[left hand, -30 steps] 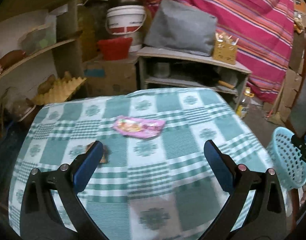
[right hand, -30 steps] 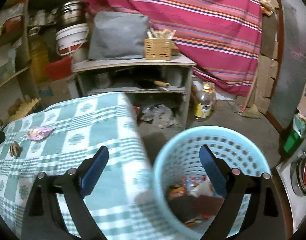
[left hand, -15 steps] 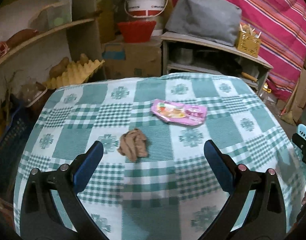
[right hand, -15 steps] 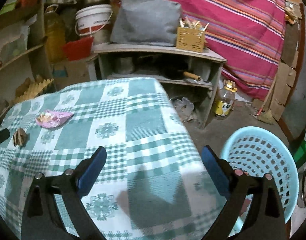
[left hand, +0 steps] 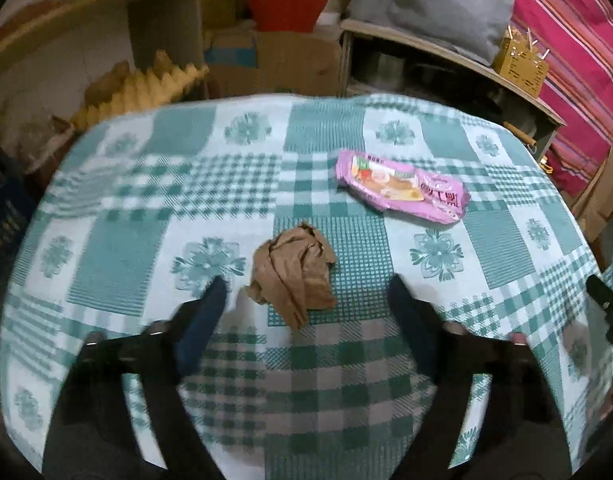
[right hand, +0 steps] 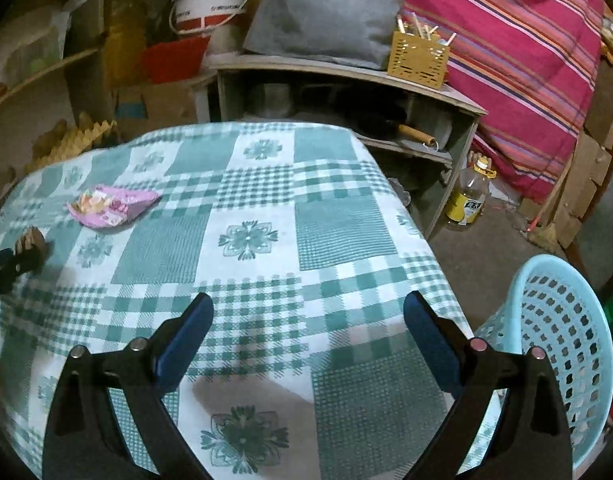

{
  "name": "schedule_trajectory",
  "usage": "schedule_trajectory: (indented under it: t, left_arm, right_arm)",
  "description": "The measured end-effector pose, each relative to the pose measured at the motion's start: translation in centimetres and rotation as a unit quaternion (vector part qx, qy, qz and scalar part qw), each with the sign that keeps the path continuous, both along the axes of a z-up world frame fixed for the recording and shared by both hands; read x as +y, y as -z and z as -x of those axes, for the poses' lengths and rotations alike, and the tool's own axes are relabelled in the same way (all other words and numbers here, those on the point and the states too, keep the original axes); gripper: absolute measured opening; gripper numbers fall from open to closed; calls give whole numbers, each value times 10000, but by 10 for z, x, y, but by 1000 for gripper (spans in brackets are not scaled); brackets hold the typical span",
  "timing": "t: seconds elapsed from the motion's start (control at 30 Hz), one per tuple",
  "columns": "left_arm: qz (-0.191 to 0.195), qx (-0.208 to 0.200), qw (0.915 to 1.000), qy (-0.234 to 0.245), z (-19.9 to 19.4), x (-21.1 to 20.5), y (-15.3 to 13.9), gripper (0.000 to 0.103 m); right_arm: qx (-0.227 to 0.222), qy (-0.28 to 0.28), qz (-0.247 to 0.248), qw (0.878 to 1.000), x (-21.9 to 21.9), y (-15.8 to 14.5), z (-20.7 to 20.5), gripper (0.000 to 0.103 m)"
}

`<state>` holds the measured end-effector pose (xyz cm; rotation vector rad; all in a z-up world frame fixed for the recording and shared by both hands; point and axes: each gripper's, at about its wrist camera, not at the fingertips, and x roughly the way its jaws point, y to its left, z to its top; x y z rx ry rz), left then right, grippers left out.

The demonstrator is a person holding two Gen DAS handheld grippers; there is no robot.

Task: Collect trash
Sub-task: 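Move back to the table and grasp the crumpled brown paper with left tool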

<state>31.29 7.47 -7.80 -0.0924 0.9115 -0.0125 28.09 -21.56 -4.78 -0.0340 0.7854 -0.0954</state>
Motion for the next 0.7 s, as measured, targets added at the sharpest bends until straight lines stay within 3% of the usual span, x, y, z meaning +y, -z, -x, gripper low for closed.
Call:
schedule_trajectory:
  t: [0.2, 0.33, 0.43, 0.7]
  left_arm:
    - [171, 48, 9998, -87, -10, 7, 11, 65]
    - [140, 7, 9999, -41, -12, 8, 10, 43]
    - [287, -25, 9996, -20, -12, 11, 7, 42]
    - [175, -93, 9995, -247, -6, 27, -19, 42]
  right_arm:
    - [78, -70, -46, 9999, 7, 6, -6, 94]
    - [103, -82, -37, 9999, 10, 9, -6, 94]
    - [79, -132, 7, 9999, 14, 8, -7, 94]
    - [-64, -407, -74, 9991, 40, -5, -27, 94]
